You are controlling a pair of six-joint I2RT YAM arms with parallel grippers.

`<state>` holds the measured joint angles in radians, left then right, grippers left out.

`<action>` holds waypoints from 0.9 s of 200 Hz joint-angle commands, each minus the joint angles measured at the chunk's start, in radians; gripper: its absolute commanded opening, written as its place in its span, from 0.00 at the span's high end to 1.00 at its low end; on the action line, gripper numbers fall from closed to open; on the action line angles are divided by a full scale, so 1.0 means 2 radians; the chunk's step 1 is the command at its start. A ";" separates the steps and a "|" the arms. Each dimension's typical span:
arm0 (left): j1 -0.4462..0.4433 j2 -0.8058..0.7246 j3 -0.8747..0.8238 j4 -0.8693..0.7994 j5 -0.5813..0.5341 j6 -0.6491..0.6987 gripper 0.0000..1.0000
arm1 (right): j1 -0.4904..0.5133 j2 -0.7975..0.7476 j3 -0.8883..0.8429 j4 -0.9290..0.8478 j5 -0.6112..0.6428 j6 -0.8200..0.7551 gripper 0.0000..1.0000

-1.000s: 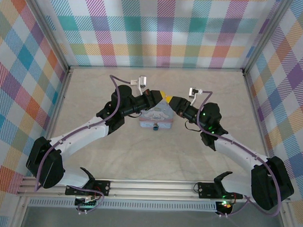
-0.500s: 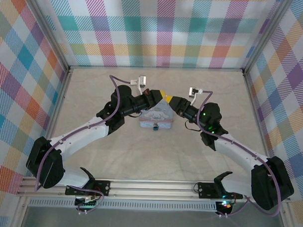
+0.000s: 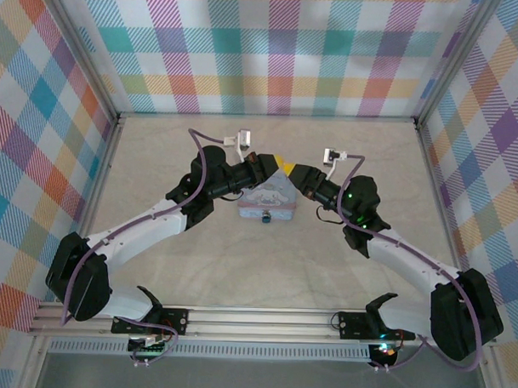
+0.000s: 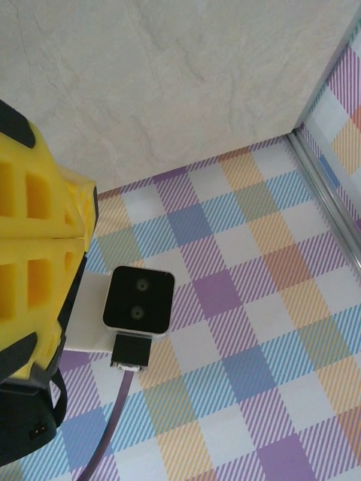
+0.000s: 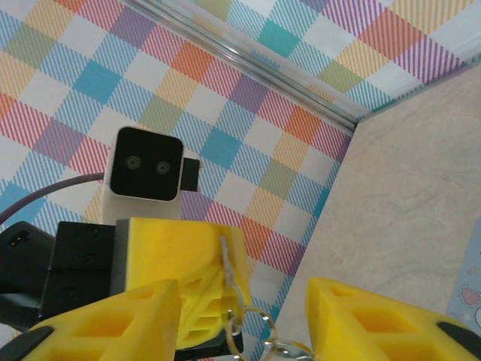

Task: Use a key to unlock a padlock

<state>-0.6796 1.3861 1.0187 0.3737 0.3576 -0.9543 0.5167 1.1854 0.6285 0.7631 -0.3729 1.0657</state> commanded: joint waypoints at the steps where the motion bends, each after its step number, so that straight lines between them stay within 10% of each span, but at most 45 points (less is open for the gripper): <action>1: -0.005 0.005 -0.001 0.026 0.011 -0.005 1.00 | 0.003 -0.003 0.015 0.029 -0.008 -0.003 0.57; 161: -0.004 -0.018 -0.007 0.012 0.001 0.000 1.00 | 0.002 -0.006 0.008 0.014 -0.002 -0.016 1.00; 180: 0.003 -0.025 -0.014 -0.004 -0.004 -0.001 0.69 | 0.002 -0.015 0.007 0.000 -0.003 -0.025 1.00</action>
<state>-0.6792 1.3846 1.0164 0.3866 0.3534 -0.9558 0.5167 1.1854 0.6304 0.7696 -0.3698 1.0573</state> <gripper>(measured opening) 0.137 0.051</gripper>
